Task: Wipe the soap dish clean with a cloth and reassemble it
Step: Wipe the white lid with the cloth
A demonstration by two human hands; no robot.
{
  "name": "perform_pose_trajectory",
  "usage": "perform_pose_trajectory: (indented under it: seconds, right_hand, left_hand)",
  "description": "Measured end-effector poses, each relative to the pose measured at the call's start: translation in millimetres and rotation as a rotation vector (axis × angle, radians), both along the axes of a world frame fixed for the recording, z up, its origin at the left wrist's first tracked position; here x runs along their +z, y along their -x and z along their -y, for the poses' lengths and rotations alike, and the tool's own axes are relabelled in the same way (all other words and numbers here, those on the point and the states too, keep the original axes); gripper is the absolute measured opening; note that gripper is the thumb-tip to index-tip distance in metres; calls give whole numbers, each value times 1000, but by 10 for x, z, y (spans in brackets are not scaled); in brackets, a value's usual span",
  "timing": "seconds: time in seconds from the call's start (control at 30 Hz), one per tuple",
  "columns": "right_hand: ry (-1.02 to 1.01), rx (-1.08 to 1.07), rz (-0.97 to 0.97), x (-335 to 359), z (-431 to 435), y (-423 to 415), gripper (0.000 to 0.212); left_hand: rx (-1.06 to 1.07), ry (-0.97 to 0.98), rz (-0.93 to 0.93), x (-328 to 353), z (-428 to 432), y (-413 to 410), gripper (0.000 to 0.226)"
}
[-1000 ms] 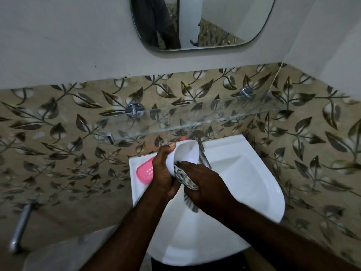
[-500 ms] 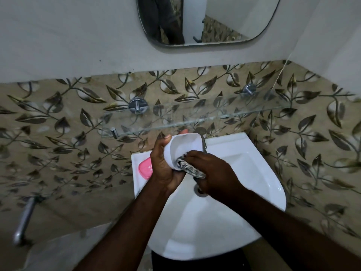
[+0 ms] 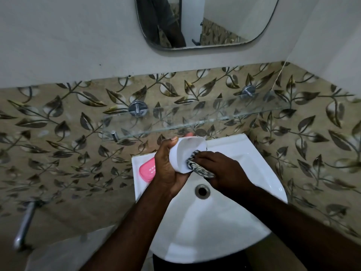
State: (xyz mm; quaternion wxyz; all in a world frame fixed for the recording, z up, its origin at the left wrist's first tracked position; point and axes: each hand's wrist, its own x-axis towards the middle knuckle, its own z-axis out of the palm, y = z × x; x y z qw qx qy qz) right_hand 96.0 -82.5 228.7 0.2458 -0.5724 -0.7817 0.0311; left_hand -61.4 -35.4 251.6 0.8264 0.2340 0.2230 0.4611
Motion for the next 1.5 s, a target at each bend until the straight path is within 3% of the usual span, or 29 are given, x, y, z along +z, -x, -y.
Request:
perform_pose_trajectory:
  seconds: [0.13,0.27,0.43,0.5,0.6,0.63,0.7,0.77,0.87,0.93,1.0,1.13,1.2,1.33,1.4,1.5]
  right_hand:
    - [10,-16,-179,-26,-17,105,38]
    - [32,-137,-457,-65,3,331,10]
    - [79,-98,-616,8,148,553,14]
    - [59,-47,-514,-56,236,561,18]
    - [-109,72,-27,-232,239,353,35]
    - [-144,83,99,-280,209,257,45]
    - [-116,58,128,-291,151,159,56]
    - [-81,2,19,-240,133,243,44]
    - [168,-85,-545,-120,150,511,13]
    - [259,-132,-751,-116,193,596,7]
    - [161,-94,-613,-181,231,558,14]
    - [-57,57,-40,-369,200,275,41]
    - [-36,43,-97,-340,169,268,38]
    - [118,-49,-598,-135,199,548,13]
    - [31,-46,-520,-115,260,581,16]
    - [-93,80,-119,-198,286,393,27]
  left_hand:
    - [-12,40,16,-14,-63,56,44]
    - [31,58,-72,-83,-14,10,64]
    - [128,27,-230,-132,100,-124,70]
    - [120,100,-260,-149,91,-93,79]
    - [123,172,-252,-196,11,-24,87]
    - [126,171,-225,-198,-10,-17,81]
    - [128,180,-146,-184,-46,-26,58]
    - [127,193,-122,-179,-60,-50,47]
    - [152,201,-204,-196,-28,-74,63]
    - [154,206,-235,-210,9,-98,69]
    - [147,203,-252,-210,1,-92,67]
    - [84,249,-245,-182,-67,-53,57]
    - [95,258,-257,-198,-74,-58,55]
    - [148,246,-183,-223,-87,-72,63]
    - [113,245,-161,-236,-89,-75,65]
    - [0,298,-148,-252,-75,-52,68]
